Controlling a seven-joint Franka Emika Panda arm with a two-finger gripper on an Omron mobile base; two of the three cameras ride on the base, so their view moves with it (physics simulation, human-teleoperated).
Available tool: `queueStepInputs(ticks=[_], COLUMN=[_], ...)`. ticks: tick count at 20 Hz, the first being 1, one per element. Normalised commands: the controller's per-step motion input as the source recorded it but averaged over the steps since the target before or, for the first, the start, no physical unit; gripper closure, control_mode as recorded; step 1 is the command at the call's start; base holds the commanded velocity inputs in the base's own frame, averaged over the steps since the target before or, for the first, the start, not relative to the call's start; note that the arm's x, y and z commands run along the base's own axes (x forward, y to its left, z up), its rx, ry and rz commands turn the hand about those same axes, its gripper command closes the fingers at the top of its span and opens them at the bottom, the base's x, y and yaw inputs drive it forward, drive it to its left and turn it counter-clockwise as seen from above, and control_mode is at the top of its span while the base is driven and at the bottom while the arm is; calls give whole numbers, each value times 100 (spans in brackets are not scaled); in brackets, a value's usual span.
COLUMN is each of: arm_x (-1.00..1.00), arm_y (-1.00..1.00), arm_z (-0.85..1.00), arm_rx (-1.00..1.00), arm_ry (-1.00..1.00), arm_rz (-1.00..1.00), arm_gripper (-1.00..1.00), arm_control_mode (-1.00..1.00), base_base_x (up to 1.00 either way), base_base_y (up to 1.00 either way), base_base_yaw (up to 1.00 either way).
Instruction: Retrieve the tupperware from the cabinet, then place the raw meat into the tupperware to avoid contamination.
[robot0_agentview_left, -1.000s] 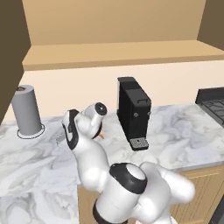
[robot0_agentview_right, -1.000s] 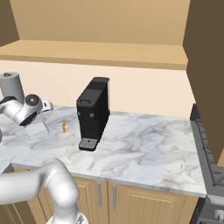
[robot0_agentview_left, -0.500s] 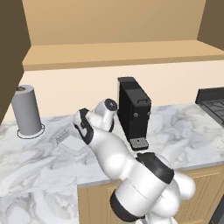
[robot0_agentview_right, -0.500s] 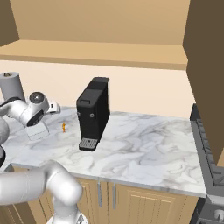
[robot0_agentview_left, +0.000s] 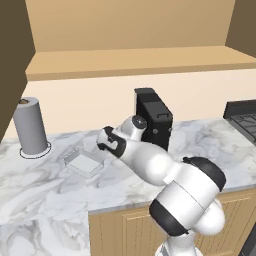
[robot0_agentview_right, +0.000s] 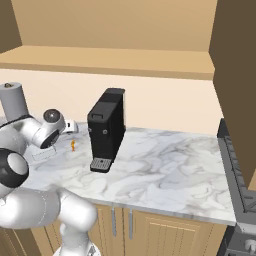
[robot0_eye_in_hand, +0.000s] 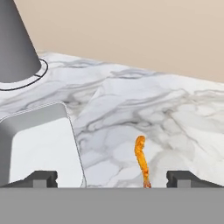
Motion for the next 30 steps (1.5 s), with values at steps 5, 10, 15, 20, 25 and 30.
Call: queueStepInputs(ticks=[5,10,15,20,25,30], arm_x=[2,3,4,2,3,11], arm_y=[-2,-6,-5,-6,0,0], arm_z=[-4,-7,-1,0,0,-3], arm_rx=[-1,-1,0,0,0,-2], arm_ry=[1,1,1,2,2,6], arm_rz=[-2,-8,-9,-8,-1,0], arm_gripper=[-100,-100,-100,-100,-100,-100], arm_control_mode=[-100,-100,-100,-100,-100,-100], base_base_x=[0,0,0,0,0,0], base_base_y=[0,0,0,0,0,0], base_base_yaw=[0,0,0,0,0,0])
